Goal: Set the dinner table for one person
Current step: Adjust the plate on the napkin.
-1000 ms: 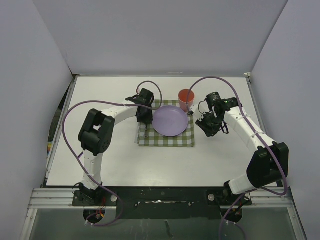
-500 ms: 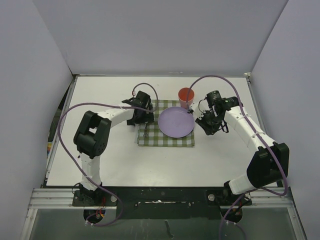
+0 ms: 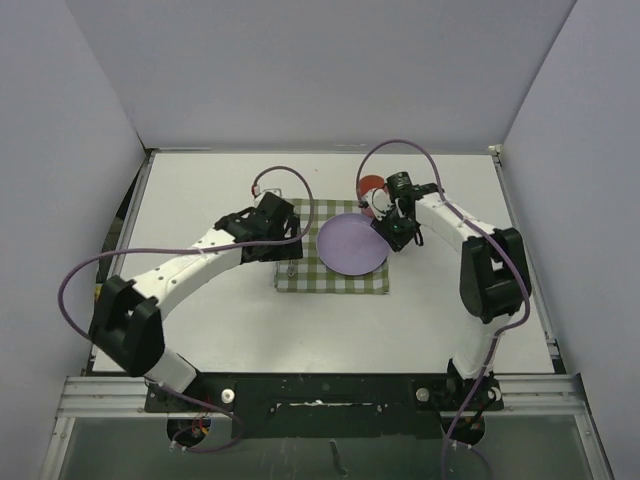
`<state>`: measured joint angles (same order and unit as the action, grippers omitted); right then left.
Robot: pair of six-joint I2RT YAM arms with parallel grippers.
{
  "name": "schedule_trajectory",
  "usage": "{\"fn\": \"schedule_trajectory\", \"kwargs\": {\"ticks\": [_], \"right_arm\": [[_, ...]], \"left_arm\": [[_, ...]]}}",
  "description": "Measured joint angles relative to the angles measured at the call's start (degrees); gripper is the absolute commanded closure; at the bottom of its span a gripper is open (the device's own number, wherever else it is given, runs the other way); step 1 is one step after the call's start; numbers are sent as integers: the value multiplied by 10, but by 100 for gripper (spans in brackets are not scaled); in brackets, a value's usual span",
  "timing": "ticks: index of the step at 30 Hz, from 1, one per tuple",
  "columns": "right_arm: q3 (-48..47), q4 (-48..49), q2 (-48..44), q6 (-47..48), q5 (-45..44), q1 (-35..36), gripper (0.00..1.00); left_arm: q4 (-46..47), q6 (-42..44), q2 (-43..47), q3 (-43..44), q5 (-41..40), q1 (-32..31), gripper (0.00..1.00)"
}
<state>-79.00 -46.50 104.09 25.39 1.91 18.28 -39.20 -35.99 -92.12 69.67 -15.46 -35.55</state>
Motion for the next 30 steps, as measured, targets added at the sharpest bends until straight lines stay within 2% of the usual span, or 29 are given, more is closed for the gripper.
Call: {"fn": "schedule_trajectory", "kwargs": {"ticks": [5,11,14,21,30], "right_arm": [[-43,22,74,-21,1,5,62],[-101,54,82,-30,2,5,62],[-111,68,82,-31,2,5,61],[-105,73,82,-36,7,6,64],[15,82,32,-49,22,21,65]], "left_arm": [[-51,-24,154,-28,-24,-31,2],[-129,-43,282,-34,-56,-30,2],[-161,-41,282,-7,-66,-30,2],[-163,-32,252,17,-68,-30,2],[-156,-28,233,17,-54,-30,2]]}}
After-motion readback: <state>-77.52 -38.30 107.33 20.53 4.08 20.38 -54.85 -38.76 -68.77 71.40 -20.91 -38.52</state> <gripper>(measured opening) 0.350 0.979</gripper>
